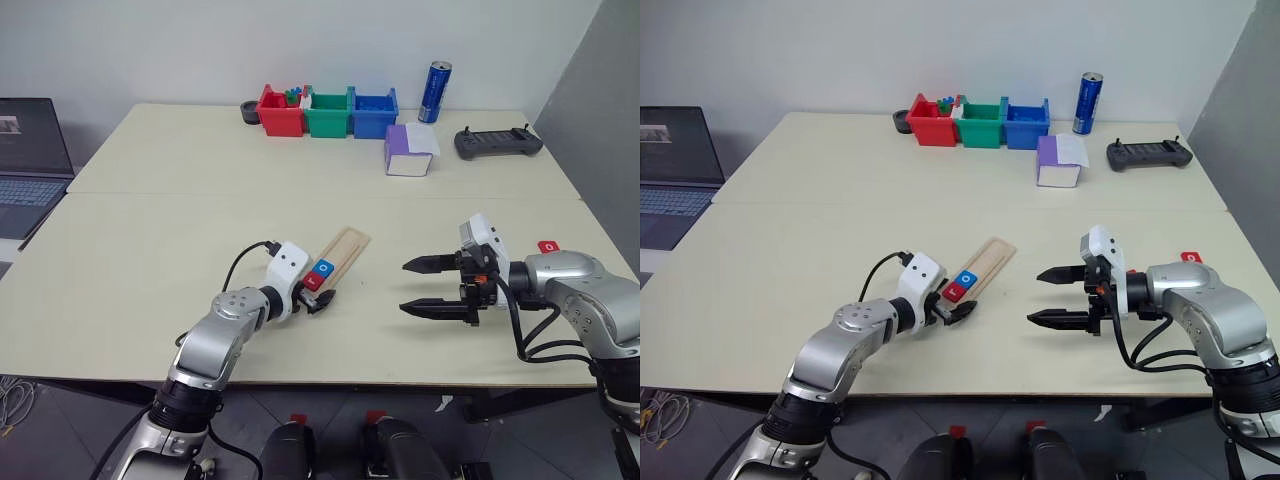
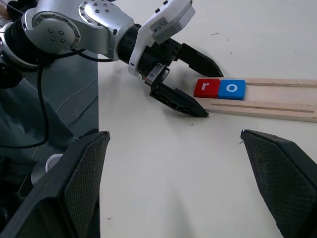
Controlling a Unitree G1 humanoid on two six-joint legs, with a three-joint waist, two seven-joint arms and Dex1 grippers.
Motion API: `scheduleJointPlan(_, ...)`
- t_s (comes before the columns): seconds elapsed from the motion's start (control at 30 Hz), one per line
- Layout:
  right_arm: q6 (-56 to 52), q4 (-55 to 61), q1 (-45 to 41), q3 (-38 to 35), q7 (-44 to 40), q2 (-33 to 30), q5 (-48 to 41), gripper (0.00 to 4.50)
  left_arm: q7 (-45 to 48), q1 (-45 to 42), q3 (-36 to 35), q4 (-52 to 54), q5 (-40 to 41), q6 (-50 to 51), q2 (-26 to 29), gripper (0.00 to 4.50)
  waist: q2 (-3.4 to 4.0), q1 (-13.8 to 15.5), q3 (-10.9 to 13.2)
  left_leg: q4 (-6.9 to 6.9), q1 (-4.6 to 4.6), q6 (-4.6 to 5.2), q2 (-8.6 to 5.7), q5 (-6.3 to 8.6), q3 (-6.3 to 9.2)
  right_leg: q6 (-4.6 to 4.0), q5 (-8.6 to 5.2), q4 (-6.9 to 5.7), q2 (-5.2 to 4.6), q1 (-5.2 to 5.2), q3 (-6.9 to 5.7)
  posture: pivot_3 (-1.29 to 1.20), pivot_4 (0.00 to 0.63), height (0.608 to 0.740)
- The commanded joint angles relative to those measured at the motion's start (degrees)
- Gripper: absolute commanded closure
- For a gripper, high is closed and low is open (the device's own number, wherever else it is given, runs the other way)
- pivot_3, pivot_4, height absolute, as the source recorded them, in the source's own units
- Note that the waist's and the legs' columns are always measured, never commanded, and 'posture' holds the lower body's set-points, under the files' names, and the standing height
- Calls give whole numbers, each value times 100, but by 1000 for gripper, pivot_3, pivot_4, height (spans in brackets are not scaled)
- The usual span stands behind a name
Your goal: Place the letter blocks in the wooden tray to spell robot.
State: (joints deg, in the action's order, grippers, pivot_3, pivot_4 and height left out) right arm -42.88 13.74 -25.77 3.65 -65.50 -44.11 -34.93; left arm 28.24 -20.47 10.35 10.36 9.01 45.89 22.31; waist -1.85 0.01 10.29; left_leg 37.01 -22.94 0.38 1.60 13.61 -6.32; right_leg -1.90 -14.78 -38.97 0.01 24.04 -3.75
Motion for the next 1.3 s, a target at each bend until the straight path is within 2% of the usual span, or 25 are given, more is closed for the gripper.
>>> scheduleJointPlan(0.03, 109, 68, -108, -90, 3, -13, 1, 0, 46, -21, -10, -94, 38, 130, 7, 1125, 0, 0, 0, 0, 0, 0, 0, 0, 0, 0, 0, 0, 0, 0, 0, 0, 150, 740)
scheduleJointPlan(0.3, 211, 8, 11, -117, 245, -3, 242, 0, 500, -112, 116, -148, 87, 8, 198, 1128, 0, 1, 0, -1, 0, 0, 0, 0, 0, 0, 0, 0, 0, 0, 0, 0, 150, 740)
scheduleJointPlan(0.4, 211, 1, 117, -310, 305, -117, 226, 0, 1154, -458, 347, -579, -144, -697, 676, 1128, 0, 7, 0, -1, 0, 0, 0, 0, 1, 0, 0, 1, 0, 0, -1, 0, 150, 740)
scheduleJointPlan(0.5, 220, -26, 268, -539, 317, -328, 226, 0, 2163, -878, 724, -1292, -373, -2071, 1128, 1128, 0, 24, 0, -1, -1, 0, -1, 0, 0, 0, 0, 1, 0, 1, -2, 0, 150, 740)
scheduleJointPlan(0.67, 183, 278, 824, -727, 291, -687, 209, 0, 3447, -1479, 928, -2526, -303, -3435, 1003, 1128, 0, 46, 0, -2, -7, 0, -3, 1, -4, -1, 0, 13, -3, 1, 0, 0, 150, 740)
scheduleJointPlan(0.93, 202, 622, 1936, -1296, 338, -1307, 303, 0, 4467, -2172, 937, -3814, -251, -4438, 416, 1128, -2, 38, 1, 3, -10, 1, -5, 1, -3, -1, 0, 9, -2, 4, -1, 0, 150, 740)
scheduleJointPlan(1.07, 267, 732, 2460, -1636, 411, -1414, 337, 0, 4788, -2443, 974, -4252, -392, -4639, 241, 1128, -5, 22, 3, 2, -10, 1, -3, 1, -1, -1, -1, 9, 0, 4, -4, 0, 150, 740)
scheduleJointPlan(1.3, 251, 957, 2790, -1952, 656, -1271, 241, 0, 4787, -2774, 1003, -4875, -718, -4901, -122, 1128, -7, 4, 3, 3, -10, 2, -6, 1, 3, 1, 0, 7, 2, 3, -6, 0, 150, 740)
